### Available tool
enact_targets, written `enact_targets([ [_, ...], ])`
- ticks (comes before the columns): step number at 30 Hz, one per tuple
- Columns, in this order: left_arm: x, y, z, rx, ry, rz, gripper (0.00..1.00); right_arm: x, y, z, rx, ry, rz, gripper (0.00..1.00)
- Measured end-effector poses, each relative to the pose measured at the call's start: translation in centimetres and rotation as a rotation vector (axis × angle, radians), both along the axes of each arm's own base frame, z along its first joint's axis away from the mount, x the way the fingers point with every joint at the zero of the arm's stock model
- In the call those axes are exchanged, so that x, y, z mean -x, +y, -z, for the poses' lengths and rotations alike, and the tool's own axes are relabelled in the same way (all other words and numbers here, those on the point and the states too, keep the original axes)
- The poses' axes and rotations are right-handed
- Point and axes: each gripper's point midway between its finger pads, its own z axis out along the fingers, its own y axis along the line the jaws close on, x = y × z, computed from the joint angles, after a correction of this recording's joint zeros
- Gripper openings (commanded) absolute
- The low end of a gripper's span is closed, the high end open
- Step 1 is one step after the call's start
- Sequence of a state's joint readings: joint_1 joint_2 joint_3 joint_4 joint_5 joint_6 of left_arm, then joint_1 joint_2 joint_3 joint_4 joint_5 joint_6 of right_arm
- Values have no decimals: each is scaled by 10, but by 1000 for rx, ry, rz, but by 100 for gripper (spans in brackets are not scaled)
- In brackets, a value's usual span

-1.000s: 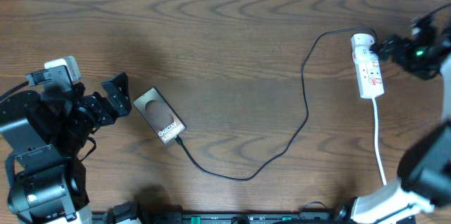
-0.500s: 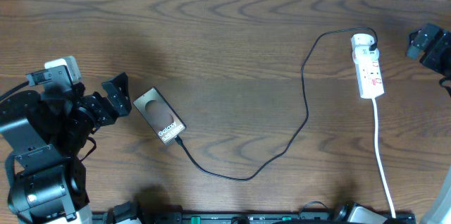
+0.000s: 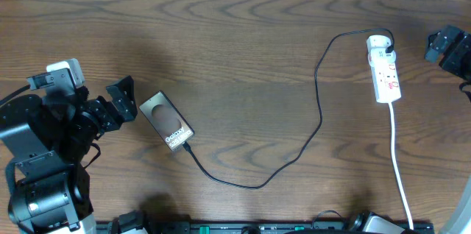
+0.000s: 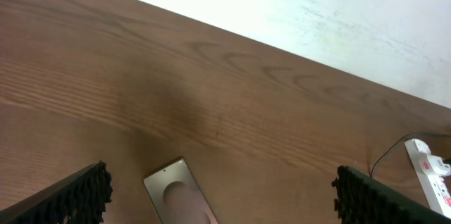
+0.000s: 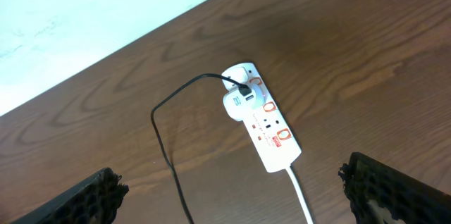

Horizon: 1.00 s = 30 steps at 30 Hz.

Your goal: Plug charger to phone and switch on socket

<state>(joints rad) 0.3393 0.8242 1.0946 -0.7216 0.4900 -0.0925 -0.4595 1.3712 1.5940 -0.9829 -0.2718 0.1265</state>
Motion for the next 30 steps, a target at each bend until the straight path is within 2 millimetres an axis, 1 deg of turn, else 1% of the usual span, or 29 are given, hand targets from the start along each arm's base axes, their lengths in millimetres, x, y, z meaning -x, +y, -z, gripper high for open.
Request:
enact_targets([
  [6,0,0,0,0,0,0,100,0,0,0,0,0,0,99],
  [9,0,-4,1,-1,3,12,100,0,0,0,0,0,0,99],
  [12,4,-17,4,-16,20,53,100,0,0,0,0,0,0,99],
  [16,20,-41,13,-93,49,119,100,0,0,0,0,1,0,99],
  [19,33,-52,23,-158,28,147,100,0,0,0,0,0,0,99],
  [21,35,-53,28,-187,-21,140,100,0,0,0,-1,1,0,99],
  [23,30,-50,28,-205,-115,111,100,0,0,0,0,1,1,99],
  [26,20,-46,25,-217,-285,68,100,0,0,0,0,1,1,99],
  [30,14,-43,18,-212,-523,22,100,0,0,0,1,2,2,99],
])
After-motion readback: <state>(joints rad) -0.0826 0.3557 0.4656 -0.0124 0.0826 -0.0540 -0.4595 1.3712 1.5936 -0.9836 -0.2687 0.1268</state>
